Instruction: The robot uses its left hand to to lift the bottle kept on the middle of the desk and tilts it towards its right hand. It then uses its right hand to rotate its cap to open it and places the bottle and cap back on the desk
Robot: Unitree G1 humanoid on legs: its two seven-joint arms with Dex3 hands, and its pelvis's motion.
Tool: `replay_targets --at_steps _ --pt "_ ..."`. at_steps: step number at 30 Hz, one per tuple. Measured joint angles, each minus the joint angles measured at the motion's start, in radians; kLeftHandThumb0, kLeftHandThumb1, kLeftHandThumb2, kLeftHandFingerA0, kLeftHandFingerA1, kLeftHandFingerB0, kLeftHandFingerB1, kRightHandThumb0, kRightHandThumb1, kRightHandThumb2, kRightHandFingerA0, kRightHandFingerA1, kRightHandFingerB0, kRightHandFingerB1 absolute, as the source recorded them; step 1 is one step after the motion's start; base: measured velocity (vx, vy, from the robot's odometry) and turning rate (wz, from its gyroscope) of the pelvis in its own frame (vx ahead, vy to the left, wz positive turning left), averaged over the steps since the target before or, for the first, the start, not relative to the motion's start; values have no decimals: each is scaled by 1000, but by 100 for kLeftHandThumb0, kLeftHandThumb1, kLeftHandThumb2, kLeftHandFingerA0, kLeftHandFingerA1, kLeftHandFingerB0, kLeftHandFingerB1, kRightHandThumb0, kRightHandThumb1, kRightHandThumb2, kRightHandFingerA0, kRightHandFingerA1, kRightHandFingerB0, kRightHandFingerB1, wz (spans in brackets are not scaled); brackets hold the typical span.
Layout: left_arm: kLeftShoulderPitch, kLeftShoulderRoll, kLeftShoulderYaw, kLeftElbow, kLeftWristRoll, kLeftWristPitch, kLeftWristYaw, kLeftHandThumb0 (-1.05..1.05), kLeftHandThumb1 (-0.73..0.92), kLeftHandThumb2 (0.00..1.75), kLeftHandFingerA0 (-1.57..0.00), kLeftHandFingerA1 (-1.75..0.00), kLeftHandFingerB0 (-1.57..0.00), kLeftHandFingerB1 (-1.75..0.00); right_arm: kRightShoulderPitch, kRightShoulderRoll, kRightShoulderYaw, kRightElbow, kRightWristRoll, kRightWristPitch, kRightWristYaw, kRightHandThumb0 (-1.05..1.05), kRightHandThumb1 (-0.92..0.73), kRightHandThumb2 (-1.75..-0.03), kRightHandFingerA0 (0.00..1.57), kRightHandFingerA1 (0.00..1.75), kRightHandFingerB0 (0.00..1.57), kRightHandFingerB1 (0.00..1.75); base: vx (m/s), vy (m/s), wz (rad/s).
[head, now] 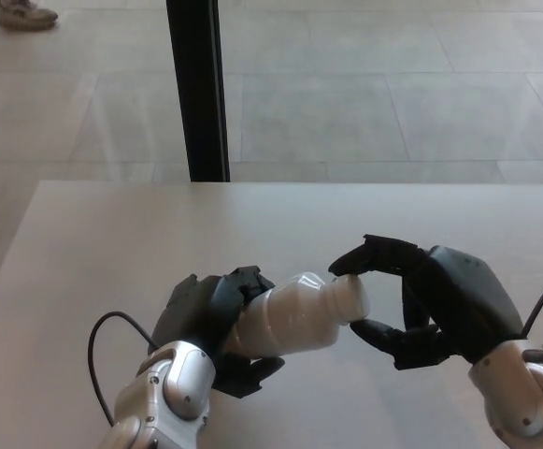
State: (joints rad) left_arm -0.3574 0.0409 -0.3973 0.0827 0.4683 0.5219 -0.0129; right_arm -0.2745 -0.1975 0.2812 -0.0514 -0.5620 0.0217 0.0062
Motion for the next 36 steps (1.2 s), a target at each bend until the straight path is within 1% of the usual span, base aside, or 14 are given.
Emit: replay_targets --at_steps 1,2,10,12,14,15,19,24,26,29,30,32,33,36 --pt "0 0 0 0 0 0 0 -8 59 96 -70 -149 -70 -92 0 0 1 0 -2 -1 -3 -31 -49 -104 123 132 88 93 0 0 0" --pt "0 1 0 0 0 -1 0 -9 62 99 -70 -152 -72 -96 0 0 3 0 -5 -4 -8 -24 -52 -96 104 170 92 96 0 0 0" --pt "2 3 0 -3 0 -5 0 -8 63 86 -70 -139 -67 -84 6 -1 10 15 -35 -65 -79 -21 -50 -92 104 169 91 88 0 0 0" --pt "2 3 0 -2 0 -5 0 -7 61 96 -77 -162 -72 -104 7 -1 9 21 -40 -84 -96 -23 -50 -90 104 171 92 92 0 0 0" --pt "2 3 0 -2 0 -6 0 -10 64 84 -68 -133 -65 -82 7 -1 9 28 -46 -102 -115 -21 -47 -93 104 171 93 95 0 0 0" --pt "2 3 0 -2 0 -6 0 -7 63 92 -72 -157 -70 -102 7 -2 9 30 -48 -107 -121 -22 -48 -91 104 171 93 95 0 0 0" --pt "2 3 0 -2 -1 -7 0 -7 64 90 -79 -158 -74 -96 7 -7 11 50 -69 -149 -163 -29 -59 -80 105 169 95 97 0 0 0" --pt "1 3 0 -2 -1 -7 0 -2 61 107 -80 -172 -75 -121 7 -13 12 73 -91 -199 -218 -32 -67 -75 103 172 91 99 0 0 0" --pt "2 3 -1 -2 -1 -7 0 -8 59 103 -72 -147 -71 -94 7 -19 13 83 -99 -218 -236 -33 -65 -75 103 172 91 97 0 0 0" --pt "2 3 -3 -2 -1 -10 0 -9 61 100 -72 -151 -71 -97 6 -35 17 98 -107 -251 -264 -25 -59 -85 108 172 90 99 0 0 0" --pt "2 3 -4 -2 -1 -11 0 -9 61 98 -71 -152 -70 -101 6 -40 18 103 -110 -261 -273 -31 -51 -104 125 134 88 97 0 0 0" --pt "2 2 -4 -2 -1 -12 0 -10 60 95 -74 -155 -70 -94 3 -49 21 112 -118 -282 -290 -28 -49 -106 125 134 88 98 0 0 0" --pt "2 1 -4 -2 -1 -12 0 -11 62 88 -72 -153 -68 -87 1 -55 24 119 -122 -293 -301 -21 -48 -100 104 174 89 103 0 0 0" --pt "3 0 -5 -2 -1 -15 0 -12 61 81 -67 -131 -66 -79 -8 -76 32 130 -139 -324 -327 -25 -44 -96 102 175 94 100 0 0 0"
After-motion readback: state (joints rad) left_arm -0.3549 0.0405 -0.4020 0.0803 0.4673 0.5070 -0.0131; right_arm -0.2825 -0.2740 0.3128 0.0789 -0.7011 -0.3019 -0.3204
